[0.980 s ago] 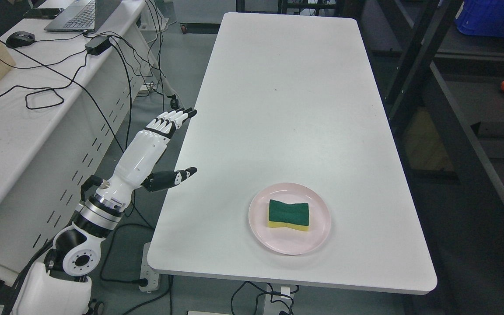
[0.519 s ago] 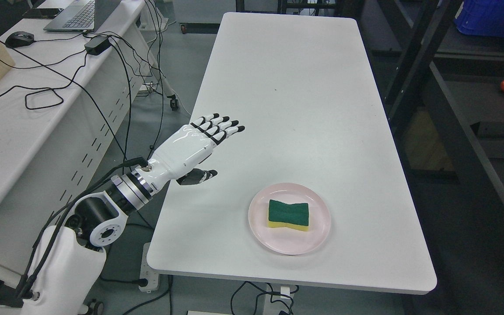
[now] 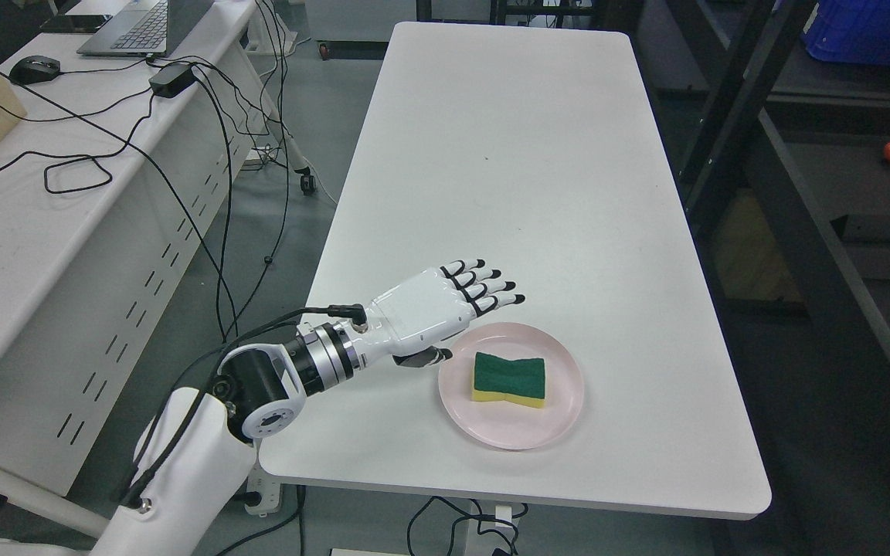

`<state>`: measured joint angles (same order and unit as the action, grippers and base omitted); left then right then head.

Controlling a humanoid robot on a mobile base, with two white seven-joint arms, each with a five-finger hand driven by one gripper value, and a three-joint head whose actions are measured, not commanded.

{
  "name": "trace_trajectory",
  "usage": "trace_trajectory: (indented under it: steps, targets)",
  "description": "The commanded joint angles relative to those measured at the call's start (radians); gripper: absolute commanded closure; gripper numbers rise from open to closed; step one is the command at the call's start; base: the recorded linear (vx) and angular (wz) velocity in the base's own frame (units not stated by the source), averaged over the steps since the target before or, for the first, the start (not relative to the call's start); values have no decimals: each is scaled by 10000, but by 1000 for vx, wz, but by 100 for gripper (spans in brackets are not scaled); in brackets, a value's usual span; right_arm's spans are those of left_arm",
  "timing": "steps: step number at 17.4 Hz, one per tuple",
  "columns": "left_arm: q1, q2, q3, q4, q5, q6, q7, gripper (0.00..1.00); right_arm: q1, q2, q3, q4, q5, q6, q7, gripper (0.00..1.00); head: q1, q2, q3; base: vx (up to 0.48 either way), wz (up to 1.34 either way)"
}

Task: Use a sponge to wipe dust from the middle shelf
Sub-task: 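Reach the left hand over the green-and-yellow sponge on the pink plate, then close the left hand fingers around the sponge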

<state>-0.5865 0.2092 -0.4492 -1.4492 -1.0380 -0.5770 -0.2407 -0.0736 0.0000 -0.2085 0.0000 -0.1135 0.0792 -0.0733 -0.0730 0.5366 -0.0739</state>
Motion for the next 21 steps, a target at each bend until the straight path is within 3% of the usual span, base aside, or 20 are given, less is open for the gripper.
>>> trace_trajectory:
  steps: [1, 14, 21]
  targets:
    - [-179, -865, -1292, 1084, -786, 2, -1, 3, 0, -175, -1, -175, 0, -25, -4, 0, 0, 0, 0, 0, 0]
    - [-670, -1478, -1828, 2066, -1155, 2, -368, 6, 0, -175, -1, -175, 0, -25, -4, 0, 0, 0, 0, 0, 0]
    - [-517, -1478, -1261, 2067, -1125, 18, -568, 25, 0, -175, -1, -175, 0, -25, -4, 0, 0, 0, 0, 0, 0]
